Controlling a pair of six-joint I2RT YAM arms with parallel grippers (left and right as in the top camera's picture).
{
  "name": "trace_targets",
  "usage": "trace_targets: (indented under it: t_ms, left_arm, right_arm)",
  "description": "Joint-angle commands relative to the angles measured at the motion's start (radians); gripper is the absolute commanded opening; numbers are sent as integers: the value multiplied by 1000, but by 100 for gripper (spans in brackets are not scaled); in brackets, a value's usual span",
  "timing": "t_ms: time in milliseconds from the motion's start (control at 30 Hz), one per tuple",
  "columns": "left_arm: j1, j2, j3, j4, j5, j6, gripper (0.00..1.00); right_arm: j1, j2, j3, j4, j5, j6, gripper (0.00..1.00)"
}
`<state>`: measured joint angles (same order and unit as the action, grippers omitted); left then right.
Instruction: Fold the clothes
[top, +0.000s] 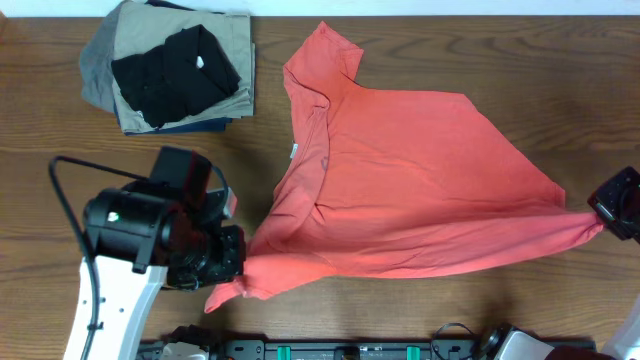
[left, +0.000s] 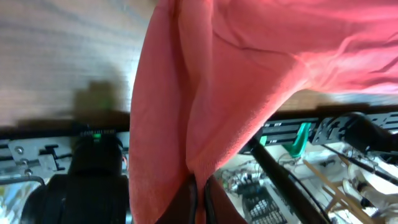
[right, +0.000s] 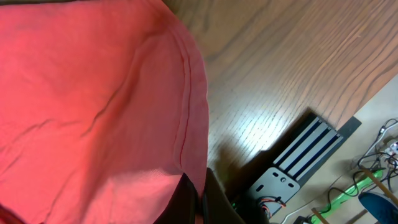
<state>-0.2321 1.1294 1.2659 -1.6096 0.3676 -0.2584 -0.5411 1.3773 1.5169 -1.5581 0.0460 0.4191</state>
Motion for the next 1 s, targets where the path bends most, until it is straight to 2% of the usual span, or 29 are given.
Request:
trace_targets:
  t_ms: [0, 67, 100, 133, 200, 267, 300, 400, 567, 600, 733, 967]
  left_arm:
    - [-5, -13, -30, -16, 9, -6, 8]
    - [-5, -13, -41, -4, 6, -6, 17]
    - [-5, -13, -41, -2, 6, -6, 36]
    - [-5, -12, -42, 0, 6, -5, 49]
    - [-5, -12, -42, 6, 6, -5, 51]
    - [-5, -10, -42, 17, 6, -5, 65]
    - [-5, -7, -42, 26, 6, -5, 66]
    - [-5, 3, -42, 81, 6, -5, 66]
    - [-5, 55, -43, 272, 6, 23, 67]
    - [-5, 72, -43, 310, 6, 39, 70]
    - [-5, 197, -43, 483, 6, 87, 73]
    - [-5, 483, -43, 763, 6, 135, 73]
  right_arm:
    - [-17, -21, 0, 2, 25, 10, 1]
    - [-17, -21, 0, 2, 26, 1, 2]
    - [-17, -21, 0, 2, 26, -3, 4]
    - [-17, -21, 0, 2, 26, -6, 13]
    - [-17, -21, 0, 3, 26, -9, 42]
    - [-17, -21, 0, 3, 25, -8, 73]
    - [-17, -21, 0, 5, 25, -8, 80]
    - [-17, -21, 0, 14, 25, -8, 83]
    - [-3, -19, 0, 43, 3, -9, 86]
    - [2, -19, 0, 48, -8, -9, 86]
    - [40, -19, 0, 67, -35, -9, 85]
    - [116, -19, 0, 77, -35, -18, 85]
